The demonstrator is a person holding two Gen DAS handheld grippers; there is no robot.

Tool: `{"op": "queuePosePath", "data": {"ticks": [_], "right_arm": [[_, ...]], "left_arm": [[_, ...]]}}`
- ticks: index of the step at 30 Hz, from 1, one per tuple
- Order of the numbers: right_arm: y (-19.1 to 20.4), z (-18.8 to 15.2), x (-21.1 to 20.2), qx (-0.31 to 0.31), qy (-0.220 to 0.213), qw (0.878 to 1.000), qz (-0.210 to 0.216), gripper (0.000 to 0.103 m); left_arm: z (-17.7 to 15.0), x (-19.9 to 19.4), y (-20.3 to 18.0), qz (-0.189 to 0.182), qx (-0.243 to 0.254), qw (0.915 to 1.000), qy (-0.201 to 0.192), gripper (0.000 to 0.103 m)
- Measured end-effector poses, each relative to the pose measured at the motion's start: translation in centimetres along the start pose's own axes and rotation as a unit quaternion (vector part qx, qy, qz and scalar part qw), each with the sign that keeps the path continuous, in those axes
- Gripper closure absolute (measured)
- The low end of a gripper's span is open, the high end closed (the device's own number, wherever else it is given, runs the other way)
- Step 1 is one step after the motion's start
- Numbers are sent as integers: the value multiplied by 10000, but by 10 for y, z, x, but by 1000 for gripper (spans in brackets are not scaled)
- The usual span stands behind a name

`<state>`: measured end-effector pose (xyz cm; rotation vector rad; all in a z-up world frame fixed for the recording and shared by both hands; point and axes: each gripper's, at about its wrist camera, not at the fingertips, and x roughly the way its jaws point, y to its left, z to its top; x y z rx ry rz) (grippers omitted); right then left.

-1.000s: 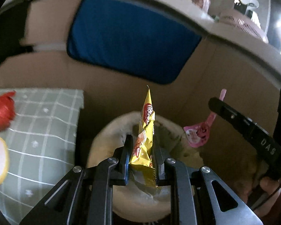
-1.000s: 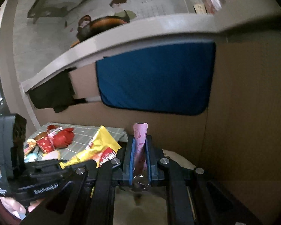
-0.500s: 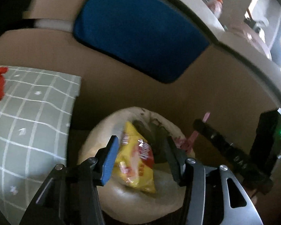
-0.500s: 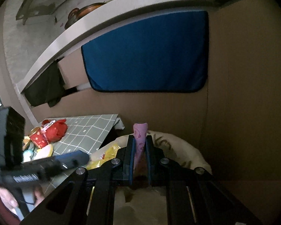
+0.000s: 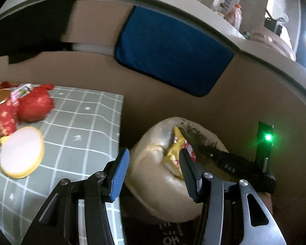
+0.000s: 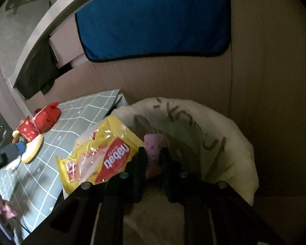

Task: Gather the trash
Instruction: 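Carry both items over the trash bin and open both grippers to drop them, then return both tools to the table and reach for the pink-purple sponge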

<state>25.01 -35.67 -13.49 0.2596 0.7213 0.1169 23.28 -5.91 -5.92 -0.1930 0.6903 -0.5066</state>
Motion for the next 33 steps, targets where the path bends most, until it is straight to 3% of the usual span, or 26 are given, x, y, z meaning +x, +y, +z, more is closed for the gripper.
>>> {"op": "queuePosePath", "data": {"ticks": [4,5,9,16,21,25,29,33], "right_arm": [[3,-1,-14,-81,-159,9998,-113,58],[6,0,-19,-128,-242,9995,-143,57],[22,7,-39,-384,-526,9977,-196,57],[57,18,-65,-620,-958,9934,-109,53],[88,22,-59,-661,-698,9938,566,49],[125,18,-47,-966,-606,9908,723,49],[162,11,-33,-1236,-507,9884,724,49],[187,3,-18,-1495,-350,9846,834,49]], "left_arm": [[0,-22,11,130,-61,9999,-84,51],[-1,-29,14,150,-82,9998,-94,51],[-5,-59,29,341,-98,9991,-243,51],[-15,-109,81,1151,-487,9904,-587,51],[-27,-144,129,1766,-1011,9752,-866,51],[-35,-166,162,2128,-1326,9628,-1011,51],[-45,-178,192,2262,-1649,9545,-1026,51],[-56,-176,213,2288,-1816,9521,-902,51]]}}
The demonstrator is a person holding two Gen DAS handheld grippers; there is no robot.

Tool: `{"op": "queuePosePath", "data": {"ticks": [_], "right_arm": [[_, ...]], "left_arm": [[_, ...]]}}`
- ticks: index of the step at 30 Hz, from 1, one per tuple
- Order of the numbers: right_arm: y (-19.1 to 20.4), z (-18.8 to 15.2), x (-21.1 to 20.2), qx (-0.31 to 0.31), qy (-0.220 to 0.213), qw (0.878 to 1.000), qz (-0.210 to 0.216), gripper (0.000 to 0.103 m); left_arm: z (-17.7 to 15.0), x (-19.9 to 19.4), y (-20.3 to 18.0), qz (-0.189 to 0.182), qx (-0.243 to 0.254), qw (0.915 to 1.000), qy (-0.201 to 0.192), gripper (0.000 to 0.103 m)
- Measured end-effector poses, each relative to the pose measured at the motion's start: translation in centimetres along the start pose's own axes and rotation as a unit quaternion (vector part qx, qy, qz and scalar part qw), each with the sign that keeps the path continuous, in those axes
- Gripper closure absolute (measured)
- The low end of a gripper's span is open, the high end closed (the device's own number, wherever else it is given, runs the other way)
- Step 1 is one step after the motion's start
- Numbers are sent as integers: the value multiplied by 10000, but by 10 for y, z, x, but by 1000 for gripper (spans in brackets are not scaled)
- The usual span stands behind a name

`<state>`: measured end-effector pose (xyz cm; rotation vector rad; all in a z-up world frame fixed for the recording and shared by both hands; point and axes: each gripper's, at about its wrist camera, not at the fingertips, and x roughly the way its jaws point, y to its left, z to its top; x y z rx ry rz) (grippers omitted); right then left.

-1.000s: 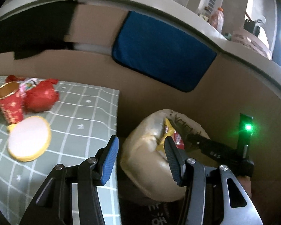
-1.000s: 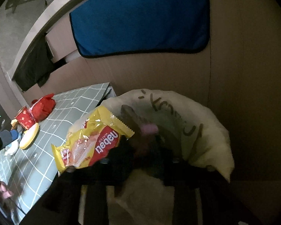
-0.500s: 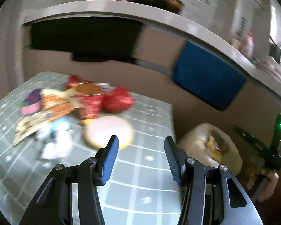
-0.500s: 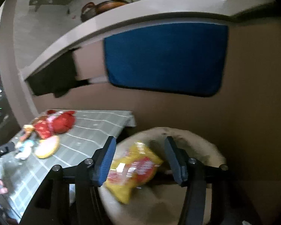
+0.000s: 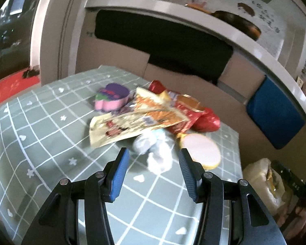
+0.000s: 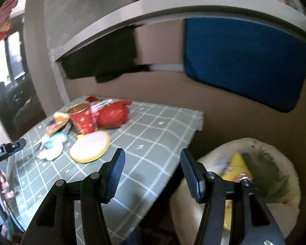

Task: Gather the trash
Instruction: 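Return both tools to the table and reach for the pink-purple sponge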

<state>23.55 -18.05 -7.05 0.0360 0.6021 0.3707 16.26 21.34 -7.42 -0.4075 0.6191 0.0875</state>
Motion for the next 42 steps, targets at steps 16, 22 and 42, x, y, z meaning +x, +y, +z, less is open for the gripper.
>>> {"op": "queuePosePath", "data": {"ticks": [16,22,42], "right_arm": [[30,-12,56,-118,656,9969,416,49],[30,-15,58,-305,676,9967,340,49],[36,-26,76,-112,1028,9914,806,49]], "left_arm": [[15,72,-23,-537,-15,9972,514,51],[32,111,-19,214,-232,9979,558,51],[-6,35,13,-698,60,9950,716,55]]}}
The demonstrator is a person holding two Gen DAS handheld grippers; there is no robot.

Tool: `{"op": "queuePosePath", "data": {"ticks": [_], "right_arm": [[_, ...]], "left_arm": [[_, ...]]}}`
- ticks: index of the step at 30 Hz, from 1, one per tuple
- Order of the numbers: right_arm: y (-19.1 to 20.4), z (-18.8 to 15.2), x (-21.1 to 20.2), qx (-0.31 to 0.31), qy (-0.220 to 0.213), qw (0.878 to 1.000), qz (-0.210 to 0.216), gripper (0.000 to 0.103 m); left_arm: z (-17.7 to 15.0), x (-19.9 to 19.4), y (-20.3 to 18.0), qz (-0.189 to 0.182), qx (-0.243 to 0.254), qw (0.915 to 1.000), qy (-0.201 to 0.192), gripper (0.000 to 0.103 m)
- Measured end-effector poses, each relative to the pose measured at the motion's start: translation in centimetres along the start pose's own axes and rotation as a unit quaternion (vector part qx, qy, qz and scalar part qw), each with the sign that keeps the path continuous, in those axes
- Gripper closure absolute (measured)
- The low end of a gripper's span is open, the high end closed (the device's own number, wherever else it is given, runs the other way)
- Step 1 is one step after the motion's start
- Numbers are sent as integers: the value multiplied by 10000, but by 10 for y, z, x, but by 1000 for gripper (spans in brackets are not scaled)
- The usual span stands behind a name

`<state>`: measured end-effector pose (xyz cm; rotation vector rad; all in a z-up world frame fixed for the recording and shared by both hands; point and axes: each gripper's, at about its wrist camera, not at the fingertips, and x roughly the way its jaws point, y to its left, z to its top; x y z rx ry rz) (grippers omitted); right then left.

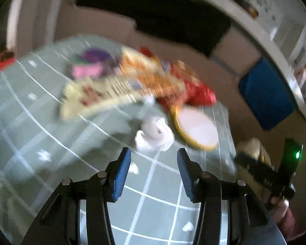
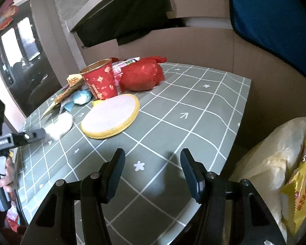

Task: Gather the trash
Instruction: 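Return both tools to the table and reach for the pink-purple sponge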

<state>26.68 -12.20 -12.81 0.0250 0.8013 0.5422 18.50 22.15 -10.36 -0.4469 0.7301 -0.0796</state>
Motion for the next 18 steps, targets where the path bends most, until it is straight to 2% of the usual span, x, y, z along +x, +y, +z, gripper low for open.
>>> {"op": "queuePosePath", "data": {"ticks": [2,3,6,10,12,15,18], "right_arm": [[3,-1,0,-31,23,10000,25,49],[4,-1,0,-37,34,10000,42,49],[5,-3,-1,-27,44,9999,123,49],[2,-5,-4,18,21,9999,145,49],[-2,-5,-2,80,57,9998,166,49],[-6,-4,1,252,76,9992,291,49],[-6,-2,2,335,35,9987,388,49]], "left_arm": [[5,-14,-1,247,178,9983,-494,55],[8,-15,0,373,242,9975,-556,55],[16,-12,6,615,268,9966,-480,55],[37,-11,25,638,-144,9965,-514,55],[56,-11,35,615,-130,9957,-676,54],[92,5,48,864,-49,9927,-841,53],[123,34,65,906,-158,9938,-620,52]]}}
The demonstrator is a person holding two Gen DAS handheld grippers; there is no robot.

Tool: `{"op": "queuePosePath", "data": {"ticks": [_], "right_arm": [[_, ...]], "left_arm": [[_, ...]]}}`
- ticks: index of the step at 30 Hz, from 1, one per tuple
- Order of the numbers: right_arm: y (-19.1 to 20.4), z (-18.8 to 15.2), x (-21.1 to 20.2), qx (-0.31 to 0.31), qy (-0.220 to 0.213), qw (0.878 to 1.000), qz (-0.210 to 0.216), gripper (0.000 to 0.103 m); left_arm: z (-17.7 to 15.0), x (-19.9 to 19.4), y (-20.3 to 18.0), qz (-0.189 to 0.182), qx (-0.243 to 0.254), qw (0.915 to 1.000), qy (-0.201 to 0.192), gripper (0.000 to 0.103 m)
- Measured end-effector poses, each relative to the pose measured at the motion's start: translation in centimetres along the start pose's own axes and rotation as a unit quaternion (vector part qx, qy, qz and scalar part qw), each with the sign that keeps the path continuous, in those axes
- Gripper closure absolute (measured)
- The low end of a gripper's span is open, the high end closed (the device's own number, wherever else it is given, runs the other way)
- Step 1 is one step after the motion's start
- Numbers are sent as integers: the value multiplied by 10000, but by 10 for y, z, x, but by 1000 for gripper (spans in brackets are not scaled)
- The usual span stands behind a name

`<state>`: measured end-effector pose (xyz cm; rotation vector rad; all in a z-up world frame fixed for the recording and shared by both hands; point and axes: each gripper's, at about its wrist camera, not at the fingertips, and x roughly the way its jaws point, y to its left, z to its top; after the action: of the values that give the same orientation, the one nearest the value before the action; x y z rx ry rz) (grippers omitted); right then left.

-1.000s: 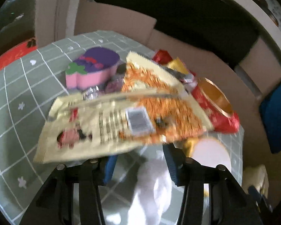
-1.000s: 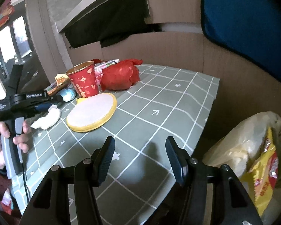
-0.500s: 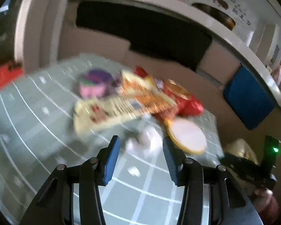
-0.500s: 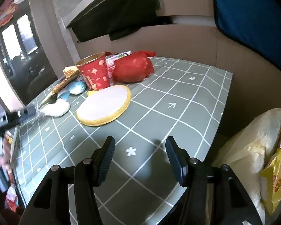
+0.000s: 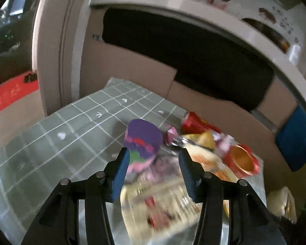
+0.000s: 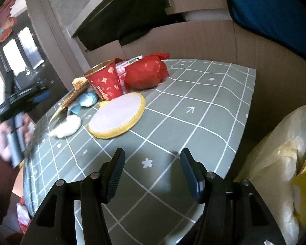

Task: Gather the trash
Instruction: 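Return both tools to the table and reach for the pink-purple sponge, then grasp the pink-purple sponge with the left gripper while the right grasps the red plastic bag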

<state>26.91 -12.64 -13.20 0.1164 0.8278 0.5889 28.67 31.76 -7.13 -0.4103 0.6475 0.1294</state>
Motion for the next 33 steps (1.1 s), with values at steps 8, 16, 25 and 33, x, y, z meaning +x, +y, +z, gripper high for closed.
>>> {"op": "queuePosePath", "data": {"ticks": [8,16,25,33], "right_arm": [[1,11,6,-161,-13,9998,-64,49],[2,13,20,-188,100,9998,-66,49],[24,47,19,-586,-183,9980,-147,49],[40,116,56,-779,-505,9948,-429,49]], "left_arm": [[16,69,44,73,-914,9932,721,52],[6,91,19,9,-602,9932,994,43],[-1,44,3,50,-363,9977,562,67],[-26,-25,-6,-98,-359,9993,102,68]]}}
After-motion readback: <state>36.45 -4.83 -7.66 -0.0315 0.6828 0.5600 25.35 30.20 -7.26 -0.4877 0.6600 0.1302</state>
